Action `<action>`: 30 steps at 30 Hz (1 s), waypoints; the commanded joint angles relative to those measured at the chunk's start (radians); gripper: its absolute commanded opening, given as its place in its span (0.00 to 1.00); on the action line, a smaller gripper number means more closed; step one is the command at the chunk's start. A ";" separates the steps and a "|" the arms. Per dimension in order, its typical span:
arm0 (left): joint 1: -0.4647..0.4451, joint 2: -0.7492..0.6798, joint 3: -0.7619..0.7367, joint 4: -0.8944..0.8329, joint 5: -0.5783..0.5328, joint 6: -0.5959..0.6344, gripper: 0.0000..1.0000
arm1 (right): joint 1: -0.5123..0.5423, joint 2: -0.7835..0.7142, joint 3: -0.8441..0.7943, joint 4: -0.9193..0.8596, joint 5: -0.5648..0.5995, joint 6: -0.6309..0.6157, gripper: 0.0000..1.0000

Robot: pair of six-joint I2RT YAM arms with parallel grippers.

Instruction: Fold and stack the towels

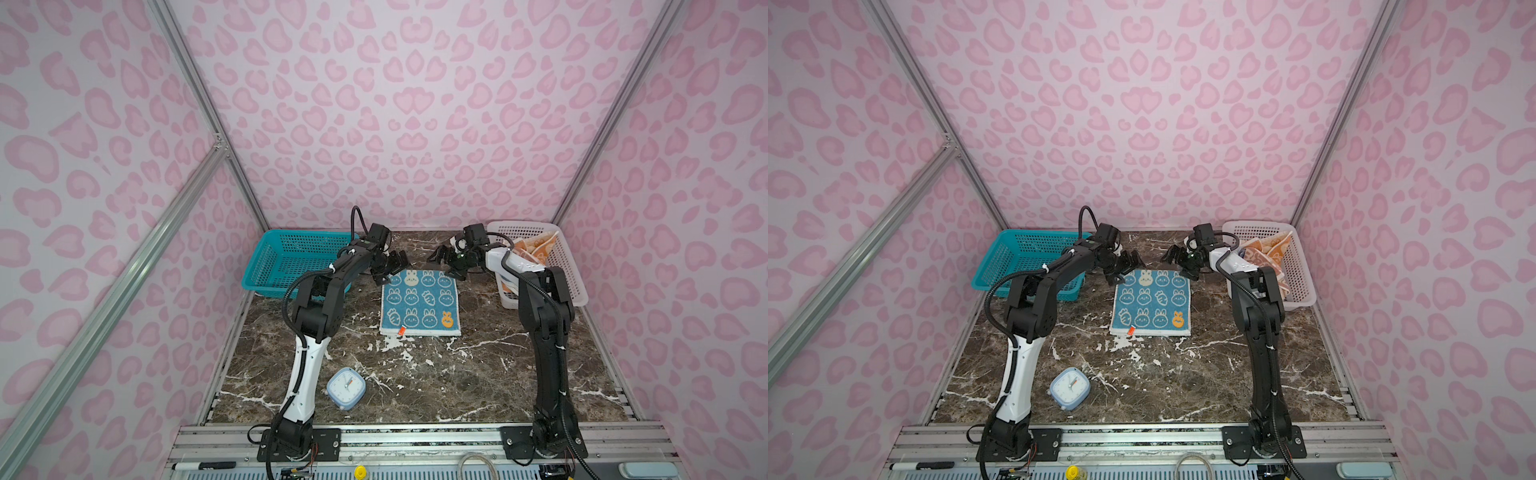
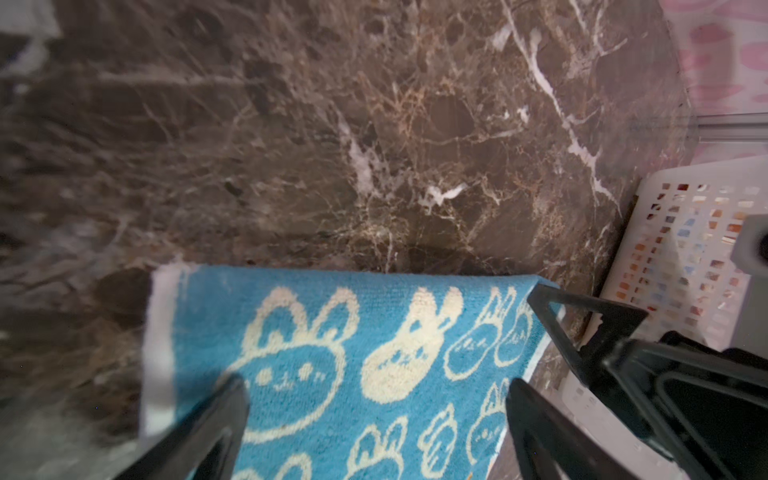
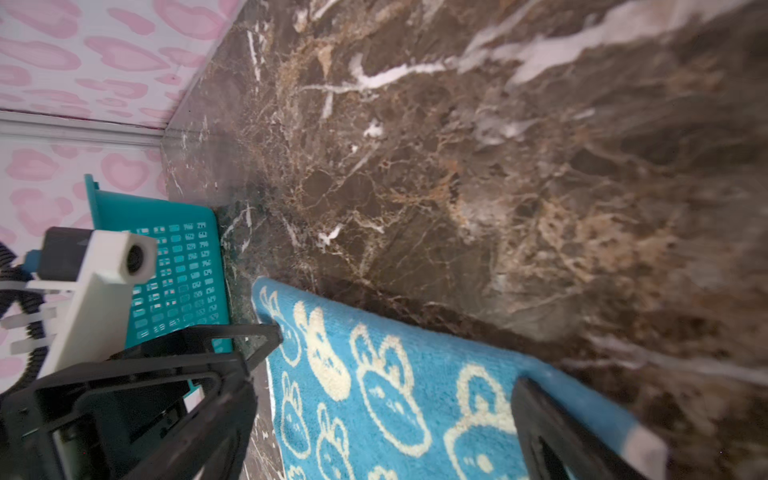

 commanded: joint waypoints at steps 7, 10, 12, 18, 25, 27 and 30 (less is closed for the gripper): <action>0.000 -0.008 0.041 -0.073 -0.071 0.108 0.98 | -0.031 0.008 0.080 -0.149 0.056 -0.153 0.98; 0.000 -0.028 0.079 -0.088 -0.072 0.151 0.98 | -0.044 -0.021 0.087 -0.185 0.082 -0.203 0.98; -0.002 -0.046 0.092 -0.087 -0.069 0.172 0.98 | -0.046 -0.043 0.118 -0.238 0.121 -0.255 0.98; -0.005 -0.088 0.091 -0.070 -0.049 0.201 0.98 | -0.034 0.076 0.310 -0.445 0.275 -0.407 0.85; -0.007 -0.106 0.036 -0.060 -0.050 0.204 0.98 | -0.028 0.169 0.413 -0.516 0.340 -0.464 0.68; -0.007 -0.103 0.032 -0.058 -0.047 0.206 0.98 | -0.028 0.194 0.438 -0.532 0.329 -0.462 0.61; -0.006 -0.097 0.035 -0.058 -0.042 0.204 0.98 | -0.018 0.205 0.437 -0.535 0.333 -0.465 0.53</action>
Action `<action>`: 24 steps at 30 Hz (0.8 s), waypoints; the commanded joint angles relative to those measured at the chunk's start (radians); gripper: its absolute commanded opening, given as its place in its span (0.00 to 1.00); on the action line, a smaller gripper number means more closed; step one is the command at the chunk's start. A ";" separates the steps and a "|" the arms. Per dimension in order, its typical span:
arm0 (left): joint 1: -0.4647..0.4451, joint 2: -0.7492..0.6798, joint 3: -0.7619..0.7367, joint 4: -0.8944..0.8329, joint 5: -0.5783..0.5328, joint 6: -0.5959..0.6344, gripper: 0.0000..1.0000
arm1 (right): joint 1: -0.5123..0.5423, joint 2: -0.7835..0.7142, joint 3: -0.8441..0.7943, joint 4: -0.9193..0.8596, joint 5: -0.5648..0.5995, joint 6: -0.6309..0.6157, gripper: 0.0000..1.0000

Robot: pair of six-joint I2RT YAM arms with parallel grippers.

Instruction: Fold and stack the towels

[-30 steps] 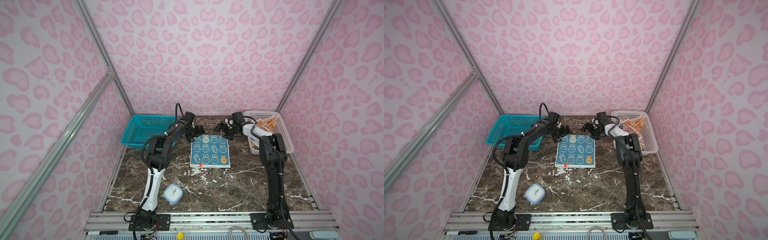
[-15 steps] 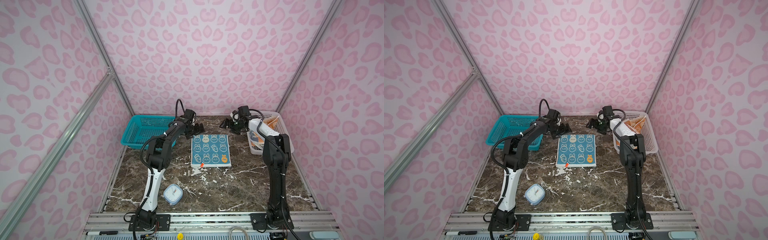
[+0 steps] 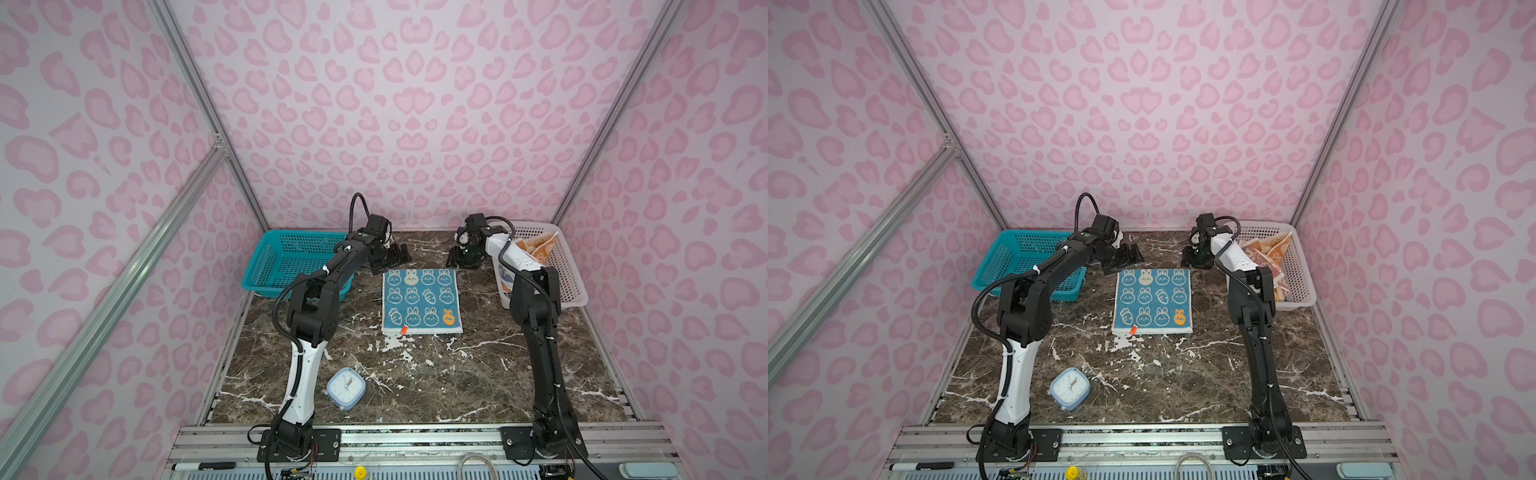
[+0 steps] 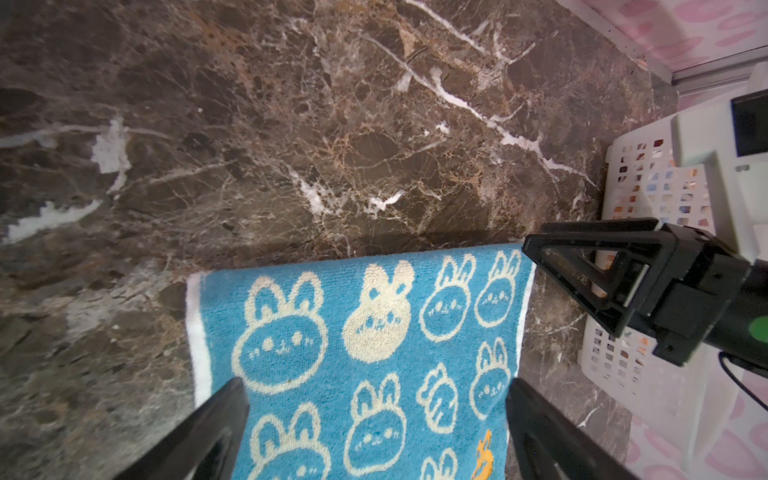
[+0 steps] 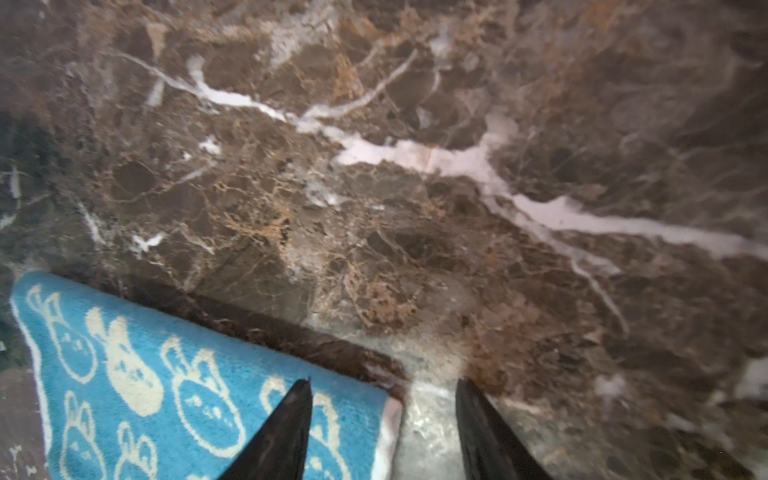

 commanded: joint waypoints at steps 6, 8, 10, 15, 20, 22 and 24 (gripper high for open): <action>-0.002 -0.017 -0.008 -0.004 0.002 0.020 0.98 | 0.024 0.026 -0.027 -0.033 0.033 -0.028 0.38; -0.002 -0.017 -0.011 -0.008 -0.001 0.021 0.98 | 0.028 0.024 -0.038 -0.030 0.037 -0.029 0.35; -0.003 -0.016 -0.013 -0.007 -0.003 0.021 0.98 | 0.029 0.019 -0.050 -0.022 0.043 -0.026 0.32; -0.003 -0.013 -0.011 -0.009 0.002 0.021 0.98 | 0.021 0.009 -0.076 -0.005 0.026 -0.020 0.29; -0.004 -0.010 -0.011 -0.008 -0.004 0.026 0.98 | -0.002 -0.010 -0.103 0.030 -0.007 0.007 0.26; -0.004 -0.005 -0.011 -0.012 -0.006 0.027 0.98 | -0.008 -0.013 -0.103 0.028 -0.004 0.006 0.22; -0.005 0.005 -0.004 -0.021 -0.012 0.031 0.98 | -0.012 -0.016 -0.103 0.027 -0.004 0.005 0.17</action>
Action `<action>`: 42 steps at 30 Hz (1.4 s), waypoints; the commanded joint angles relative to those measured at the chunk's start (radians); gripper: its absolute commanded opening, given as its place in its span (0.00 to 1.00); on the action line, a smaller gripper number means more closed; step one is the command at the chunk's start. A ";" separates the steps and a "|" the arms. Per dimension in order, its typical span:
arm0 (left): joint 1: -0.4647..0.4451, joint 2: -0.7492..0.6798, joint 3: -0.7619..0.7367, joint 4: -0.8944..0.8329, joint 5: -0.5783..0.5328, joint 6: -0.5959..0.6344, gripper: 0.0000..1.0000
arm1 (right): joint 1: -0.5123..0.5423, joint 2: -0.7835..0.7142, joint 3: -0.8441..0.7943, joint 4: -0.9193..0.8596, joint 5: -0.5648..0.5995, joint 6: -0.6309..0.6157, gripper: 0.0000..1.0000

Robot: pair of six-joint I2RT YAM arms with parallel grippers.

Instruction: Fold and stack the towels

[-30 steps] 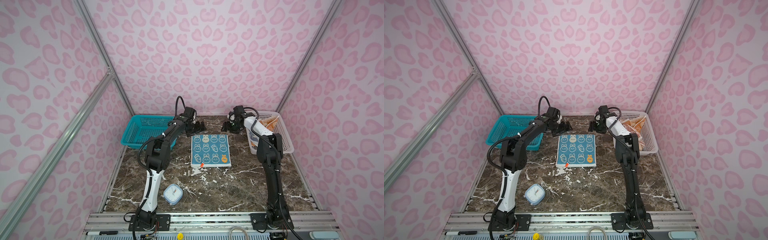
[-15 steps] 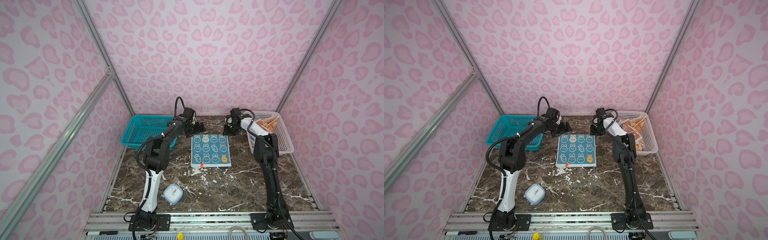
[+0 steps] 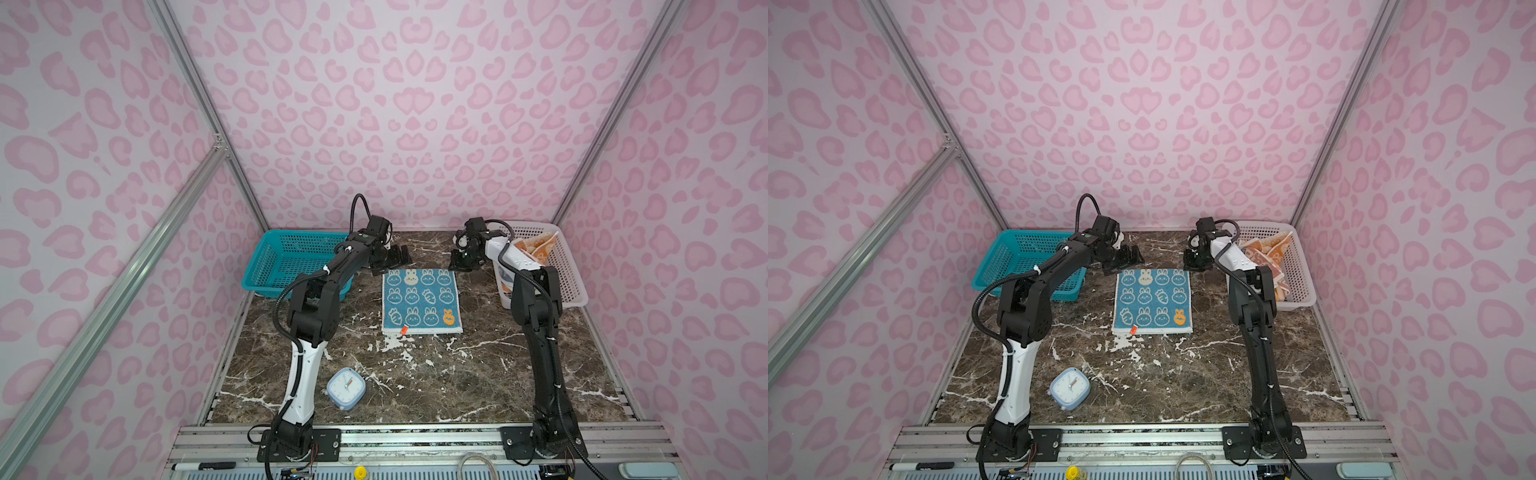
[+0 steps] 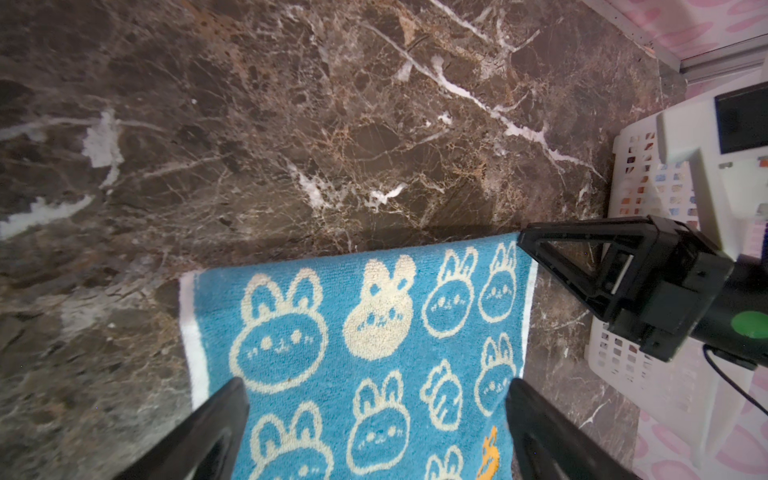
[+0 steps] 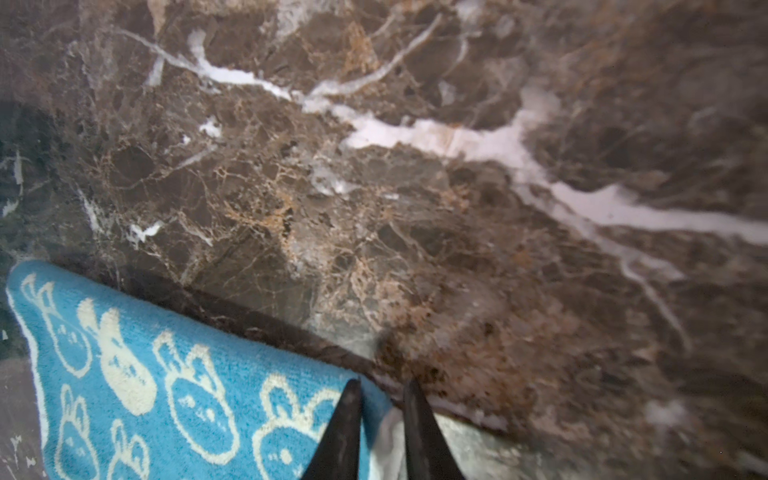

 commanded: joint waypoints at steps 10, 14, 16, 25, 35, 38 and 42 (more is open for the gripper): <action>0.009 0.110 0.125 -0.130 -0.145 0.076 0.94 | -0.003 -0.001 -0.015 -0.057 0.024 -0.007 0.00; 0.018 0.166 0.191 -0.168 -0.201 0.101 0.84 | -0.003 -0.002 -0.015 -0.060 0.024 -0.010 0.00; 0.025 0.193 0.223 -0.180 -0.209 0.107 0.79 | -0.001 0.000 -0.015 -0.061 0.024 -0.010 0.00; 0.030 0.255 0.276 -0.172 -0.210 0.136 0.57 | 0.005 -0.008 -0.039 -0.053 0.028 -0.013 0.00; 0.027 0.229 0.203 -0.161 -0.203 0.142 0.30 | 0.005 -0.011 -0.057 -0.045 0.029 -0.015 0.00; 0.028 0.225 0.188 -0.165 -0.205 0.144 0.24 | 0.005 -0.010 -0.059 -0.041 0.027 -0.012 0.00; 0.028 0.209 0.150 -0.159 -0.204 0.144 0.20 | 0.004 -0.013 -0.069 -0.037 0.028 -0.013 0.00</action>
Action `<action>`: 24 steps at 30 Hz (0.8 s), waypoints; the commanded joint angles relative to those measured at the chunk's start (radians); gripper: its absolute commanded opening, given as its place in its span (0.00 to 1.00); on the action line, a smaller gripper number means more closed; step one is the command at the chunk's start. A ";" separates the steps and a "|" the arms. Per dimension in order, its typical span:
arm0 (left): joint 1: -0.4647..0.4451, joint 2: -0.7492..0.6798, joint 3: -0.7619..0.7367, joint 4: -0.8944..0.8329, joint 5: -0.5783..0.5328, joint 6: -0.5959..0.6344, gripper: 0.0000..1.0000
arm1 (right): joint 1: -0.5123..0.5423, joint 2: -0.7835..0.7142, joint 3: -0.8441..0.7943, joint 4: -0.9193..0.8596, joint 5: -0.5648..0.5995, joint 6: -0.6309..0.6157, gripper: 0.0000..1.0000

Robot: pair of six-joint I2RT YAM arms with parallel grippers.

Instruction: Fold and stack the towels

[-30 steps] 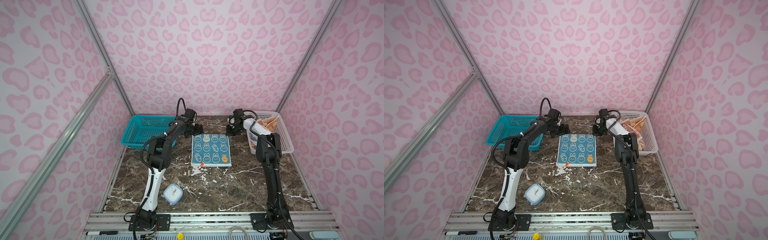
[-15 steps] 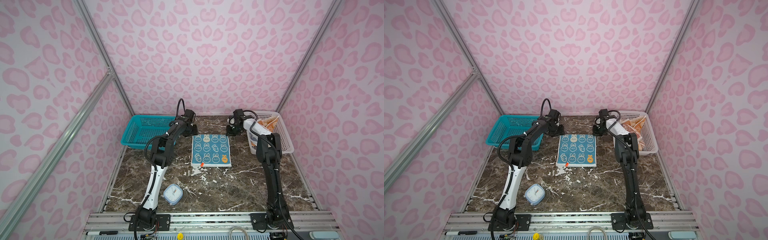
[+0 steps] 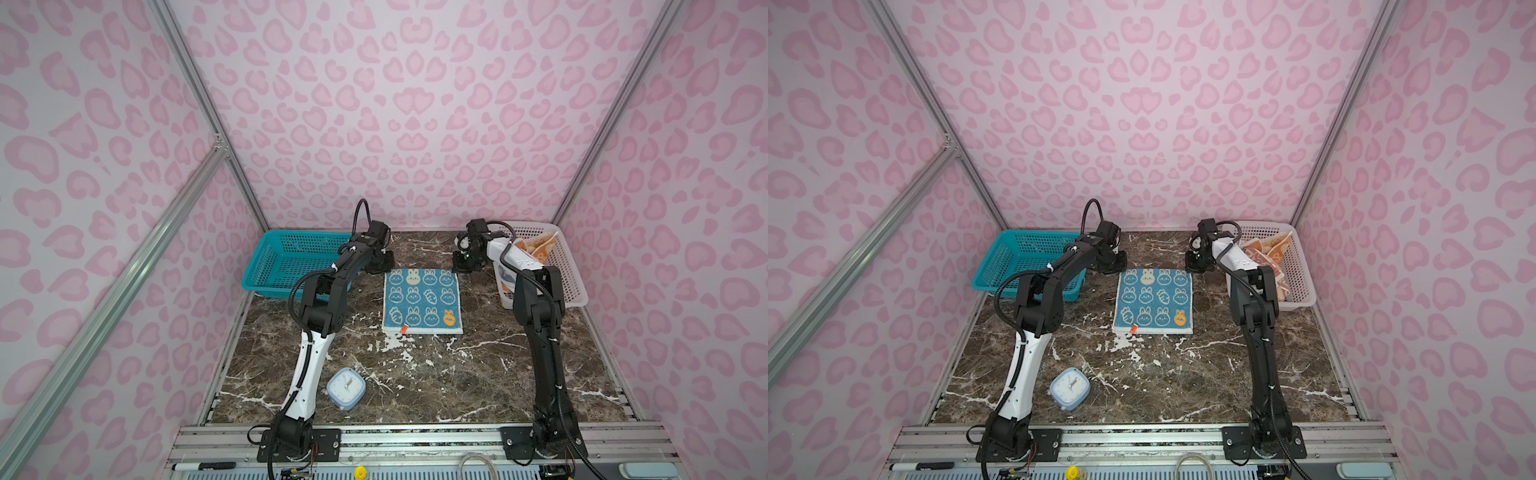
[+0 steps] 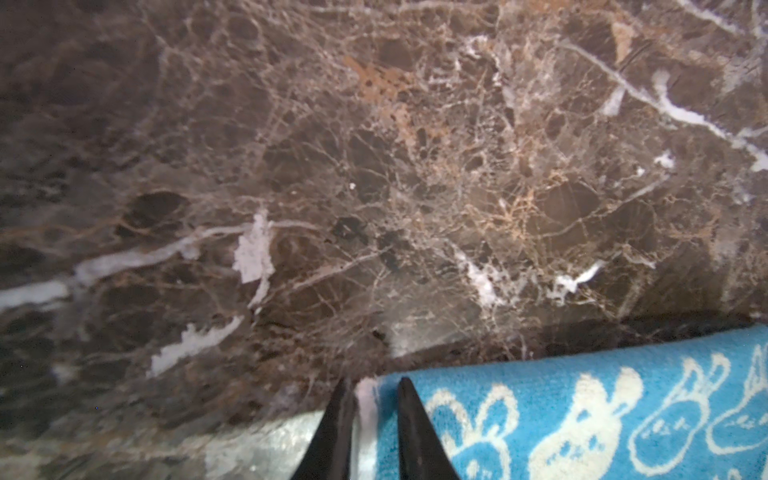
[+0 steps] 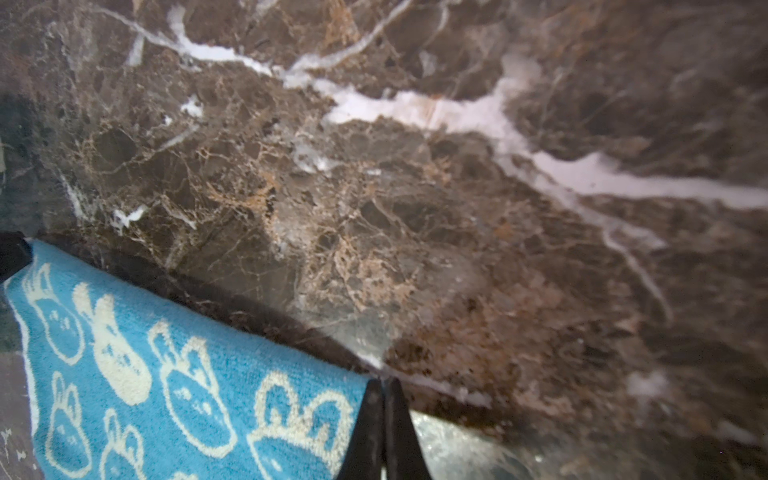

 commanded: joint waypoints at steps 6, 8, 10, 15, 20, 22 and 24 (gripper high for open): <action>0.001 0.002 -0.034 -0.069 -0.015 0.021 0.06 | 0.001 0.012 -0.021 -0.041 0.011 0.003 0.00; 0.002 0.011 -0.026 -0.068 -0.016 0.021 0.03 | 0.001 0.008 -0.021 -0.042 0.008 0.004 0.00; 0.006 0.027 -0.006 -0.073 -0.019 0.022 0.03 | 0.002 0.004 -0.020 -0.043 0.008 0.002 0.00; 0.031 0.049 0.054 -0.092 -0.019 0.023 0.03 | 0.002 0.002 0.004 -0.061 -0.011 0.004 0.00; 0.036 -0.036 0.013 -0.042 -0.009 0.027 0.03 | 0.002 -0.024 0.003 -0.060 -0.029 0.001 0.00; 0.037 -0.061 0.003 -0.032 -0.004 0.024 0.03 | 0.002 -0.036 0.003 -0.061 -0.032 0.004 0.00; 0.037 -0.091 -0.018 -0.016 0.003 0.025 0.03 | 0.002 -0.052 -0.004 -0.056 -0.038 0.007 0.00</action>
